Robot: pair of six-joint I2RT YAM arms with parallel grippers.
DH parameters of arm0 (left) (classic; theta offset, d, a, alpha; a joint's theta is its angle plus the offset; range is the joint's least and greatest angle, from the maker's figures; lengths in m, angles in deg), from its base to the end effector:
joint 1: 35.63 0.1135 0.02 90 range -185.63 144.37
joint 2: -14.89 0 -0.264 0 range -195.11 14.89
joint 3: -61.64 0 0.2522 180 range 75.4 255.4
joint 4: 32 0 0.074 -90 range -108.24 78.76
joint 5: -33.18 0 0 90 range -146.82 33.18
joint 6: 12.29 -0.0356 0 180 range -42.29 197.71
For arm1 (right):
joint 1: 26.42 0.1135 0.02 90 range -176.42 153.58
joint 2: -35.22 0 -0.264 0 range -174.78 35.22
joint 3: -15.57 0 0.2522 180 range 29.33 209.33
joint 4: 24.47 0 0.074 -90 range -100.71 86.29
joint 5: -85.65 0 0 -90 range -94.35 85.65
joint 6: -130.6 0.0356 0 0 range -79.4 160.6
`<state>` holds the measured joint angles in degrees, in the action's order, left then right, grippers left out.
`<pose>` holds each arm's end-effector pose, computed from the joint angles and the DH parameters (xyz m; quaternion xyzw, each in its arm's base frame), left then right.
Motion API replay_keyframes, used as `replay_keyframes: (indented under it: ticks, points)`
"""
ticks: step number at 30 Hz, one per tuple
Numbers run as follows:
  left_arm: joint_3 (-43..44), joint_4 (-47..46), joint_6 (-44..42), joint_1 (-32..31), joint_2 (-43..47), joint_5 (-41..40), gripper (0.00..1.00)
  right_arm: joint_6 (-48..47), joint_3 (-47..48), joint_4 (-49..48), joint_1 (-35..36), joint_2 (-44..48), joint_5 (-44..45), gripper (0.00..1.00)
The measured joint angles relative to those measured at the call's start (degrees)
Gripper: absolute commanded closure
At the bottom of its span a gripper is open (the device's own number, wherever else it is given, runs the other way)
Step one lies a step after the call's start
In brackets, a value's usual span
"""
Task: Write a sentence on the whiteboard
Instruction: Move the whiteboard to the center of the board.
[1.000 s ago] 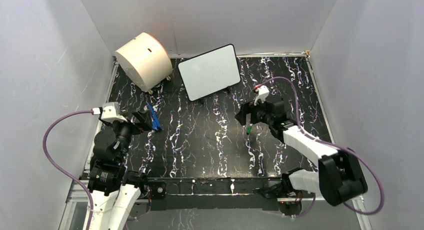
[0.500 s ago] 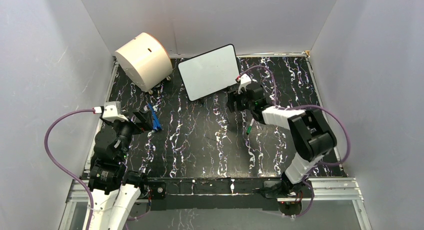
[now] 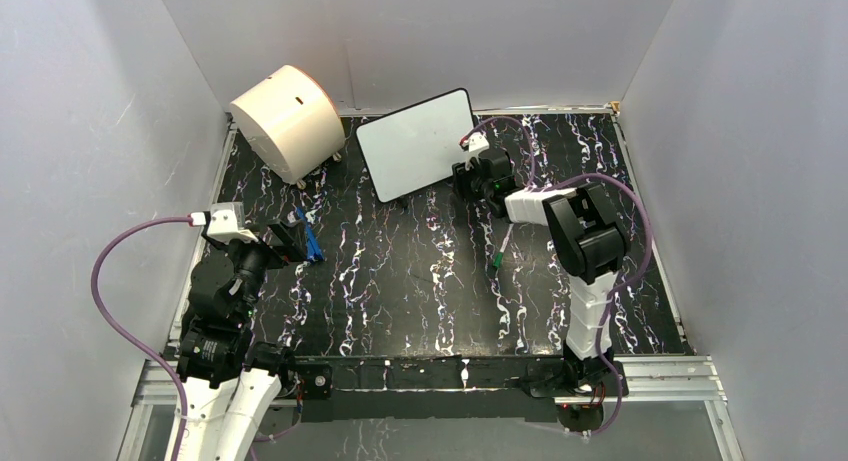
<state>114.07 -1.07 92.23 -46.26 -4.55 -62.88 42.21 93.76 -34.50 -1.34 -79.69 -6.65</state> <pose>0.0910 -0.0133 0.3426 -0.0616 0.6916 -0.1207 0.7094 0.3900 0.1841 0.1529 -0.1834 0.8311 0.1377 0.5066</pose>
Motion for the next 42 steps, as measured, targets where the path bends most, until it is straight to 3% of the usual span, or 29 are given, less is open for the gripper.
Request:
replay_keyframes:
  ticks: [6,13,20,33,42]
  points:
    - [0.0,-0.02,-0.39,0.0,0.0,0.7,0.02,-1.42,3.56,-0.35,0.02,-3.39,0.46,0.51]
    - [0.0,-0.04,-0.63,0.0,-0.02,1.01,0.02,-3.23,5.03,-0.44,0.02,-5.35,0.74,0.72]
    - [0.0,-0.04,-0.68,0.0,-0.02,1.16,0.02,-4.2,3.54,-2.73,0.02,-5.22,0.24,1.0]
    - [0.0,-0.04,-1.03,0.0,0.0,1.18,0.02,-4.57,-10.8,-7.1,2.75,4.0,1.2,1.0]
    - [-0.15,-0.02,-1.05,0.0,0.04,1.18,0.02,-2.84,-21.07,-3.1,7.98,14.27,2.6,1.0]
